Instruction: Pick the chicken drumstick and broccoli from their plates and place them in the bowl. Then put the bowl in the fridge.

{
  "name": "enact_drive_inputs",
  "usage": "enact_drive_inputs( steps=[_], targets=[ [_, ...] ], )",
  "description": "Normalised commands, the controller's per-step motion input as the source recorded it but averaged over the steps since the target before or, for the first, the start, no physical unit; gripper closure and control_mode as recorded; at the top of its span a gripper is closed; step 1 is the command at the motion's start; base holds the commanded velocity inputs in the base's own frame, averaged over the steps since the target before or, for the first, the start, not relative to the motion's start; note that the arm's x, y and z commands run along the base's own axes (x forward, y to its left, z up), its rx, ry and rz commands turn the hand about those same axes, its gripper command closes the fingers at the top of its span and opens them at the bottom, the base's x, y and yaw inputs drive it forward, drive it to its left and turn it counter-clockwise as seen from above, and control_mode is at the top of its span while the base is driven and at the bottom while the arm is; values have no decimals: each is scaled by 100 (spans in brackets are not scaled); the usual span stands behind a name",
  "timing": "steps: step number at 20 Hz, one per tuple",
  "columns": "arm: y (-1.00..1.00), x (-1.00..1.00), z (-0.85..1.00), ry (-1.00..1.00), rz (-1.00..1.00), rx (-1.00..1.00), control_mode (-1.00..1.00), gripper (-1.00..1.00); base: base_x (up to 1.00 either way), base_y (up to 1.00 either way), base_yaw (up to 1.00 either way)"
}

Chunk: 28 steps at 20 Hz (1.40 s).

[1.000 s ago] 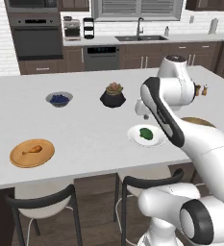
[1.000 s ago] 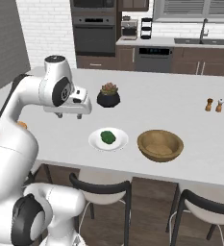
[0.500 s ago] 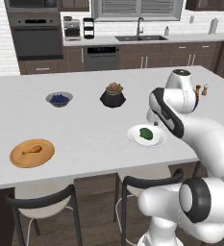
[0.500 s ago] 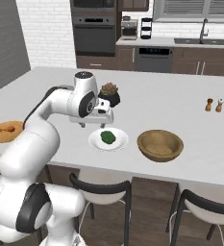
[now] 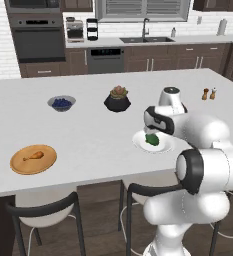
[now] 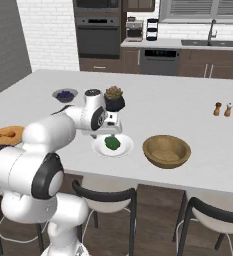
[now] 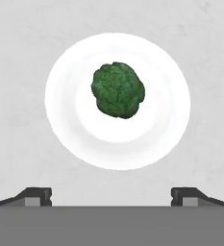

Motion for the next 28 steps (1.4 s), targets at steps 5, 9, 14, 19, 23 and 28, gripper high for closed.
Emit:
enact_drive_inputs(
  steps=[5,9,14,19,23,28],
  targets=[
    [-4,53,-35,0,1,0,-100,-100,0,0,0],
    [-16,15,-36,0,7,0,-100,-100,0,0,0],
    [-4,17,-29,0,7,0,-100,-100,0,0,0],
    [0,41,-22,0,7,0,-100,-100,0,0,0],
    [0,45,-33,0,7,0,-100,-100,0,0,0],
    [0,40,-22,1,6,0,-100,-100,0,0,0]
  ],
)
